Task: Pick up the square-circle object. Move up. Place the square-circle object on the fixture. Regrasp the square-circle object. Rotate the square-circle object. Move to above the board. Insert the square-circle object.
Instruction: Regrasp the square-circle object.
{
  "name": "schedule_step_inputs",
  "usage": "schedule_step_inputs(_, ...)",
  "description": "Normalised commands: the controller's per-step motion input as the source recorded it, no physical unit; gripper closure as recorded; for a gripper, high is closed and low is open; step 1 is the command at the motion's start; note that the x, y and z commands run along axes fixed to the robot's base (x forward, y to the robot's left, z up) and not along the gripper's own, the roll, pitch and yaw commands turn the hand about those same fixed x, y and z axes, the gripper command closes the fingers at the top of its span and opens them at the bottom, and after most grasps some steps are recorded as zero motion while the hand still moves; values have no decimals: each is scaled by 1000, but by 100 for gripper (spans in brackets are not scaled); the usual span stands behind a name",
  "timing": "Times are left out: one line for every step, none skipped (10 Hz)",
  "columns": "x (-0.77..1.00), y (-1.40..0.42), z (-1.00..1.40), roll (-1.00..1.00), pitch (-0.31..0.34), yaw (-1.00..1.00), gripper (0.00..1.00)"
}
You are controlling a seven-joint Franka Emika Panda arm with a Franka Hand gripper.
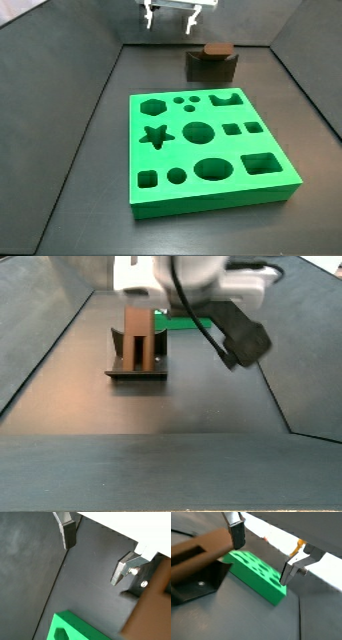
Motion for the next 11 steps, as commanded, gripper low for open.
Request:
schedule_step_inputs(-111, -1000, -147, 775, -84, -1000, 0)
schedule_step_inputs(-115, -1000, -147, 767, -111, -1000, 0)
schedule_step_inputs(-103, -820, -79, 761, -149, -1000, 0)
schedule_step_inputs(-93, -676, -47, 757, -168, -1000, 0)
schedule_step_inputs(-72, -393, -24, 747, -207, -1000, 0)
schedule_step_inputs(-54, -171, -16, 738, -231, -1000, 0)
schedule_step_inputs(-38, -38, 1, 723, -256, -1000, 0)
schedule_step_inputs(-31, -30, -7, 705, -285, -1000, 0)
schedule_step_inputs(-35, -24, -1, 693, -308, -1000, 0)
schedule_step_inputs(-46, -12, 6, 681, -328, -1000, 0)
schedule_step_inputs(-50, -11, 8, 662, -350, -1000, 0)
